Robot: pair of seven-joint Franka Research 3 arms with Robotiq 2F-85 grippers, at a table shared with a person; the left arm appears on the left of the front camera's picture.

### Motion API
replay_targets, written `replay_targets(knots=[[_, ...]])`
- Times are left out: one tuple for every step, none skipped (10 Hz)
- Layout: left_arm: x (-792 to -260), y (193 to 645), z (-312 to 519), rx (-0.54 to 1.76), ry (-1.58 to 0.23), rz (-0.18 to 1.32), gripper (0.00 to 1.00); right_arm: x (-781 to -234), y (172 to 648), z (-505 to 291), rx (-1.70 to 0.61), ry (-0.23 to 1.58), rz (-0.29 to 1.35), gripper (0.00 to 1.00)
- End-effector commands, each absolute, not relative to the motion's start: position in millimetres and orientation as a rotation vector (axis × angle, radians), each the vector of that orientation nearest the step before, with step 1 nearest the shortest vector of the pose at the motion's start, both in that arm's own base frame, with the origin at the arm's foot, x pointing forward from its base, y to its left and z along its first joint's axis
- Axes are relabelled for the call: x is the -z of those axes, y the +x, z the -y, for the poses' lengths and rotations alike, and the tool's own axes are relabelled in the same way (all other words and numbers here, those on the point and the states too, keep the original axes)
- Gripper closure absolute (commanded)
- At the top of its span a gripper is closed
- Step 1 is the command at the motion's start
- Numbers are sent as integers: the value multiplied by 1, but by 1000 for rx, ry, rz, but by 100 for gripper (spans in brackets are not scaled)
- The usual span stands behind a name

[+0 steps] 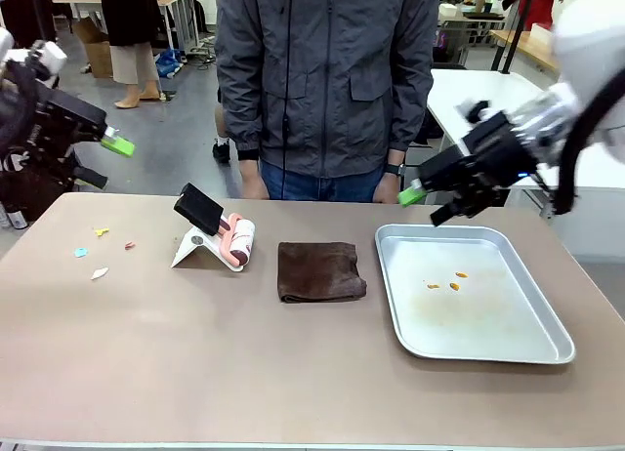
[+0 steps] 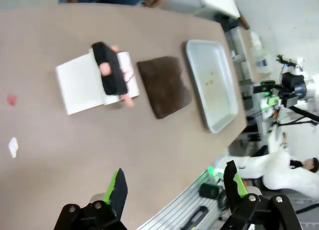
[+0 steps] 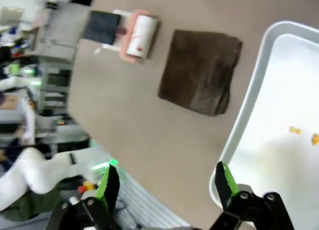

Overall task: Clean the surface of the table.
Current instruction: Hold the Lint Roller with your left hand and the towel with your right hand.

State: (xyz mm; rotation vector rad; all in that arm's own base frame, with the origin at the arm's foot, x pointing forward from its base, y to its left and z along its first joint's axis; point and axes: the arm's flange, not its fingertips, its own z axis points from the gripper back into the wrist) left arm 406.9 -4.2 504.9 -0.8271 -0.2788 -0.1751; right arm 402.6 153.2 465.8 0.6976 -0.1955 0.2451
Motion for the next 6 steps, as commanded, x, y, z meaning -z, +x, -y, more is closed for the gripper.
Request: replay_targets(knots=[[-495, 419, -12, 181, -702, 199, 0, -451, 417, -197, -214, 500, 146, 0], [-485, 425, -8, 162, -653, 171, 0, -437, 421, -222, -186, 417, 142, 0], [-477, 432, -2, 153, -616, 164, 0, -426, 423, -239, -164, 359, 147, 0], [-469, 439, -5, 129, -591, 157, 0, -413, 425, -251, -118, 294, 150, 0], [-461, 450, -19, 106, -547, 138, 0, -403, 427, -257, -100, 267, 141, 0], [-455, 459, -40, 115, -561, 116, 0, -400, 428, -256, -89, 284, 152, 0]])
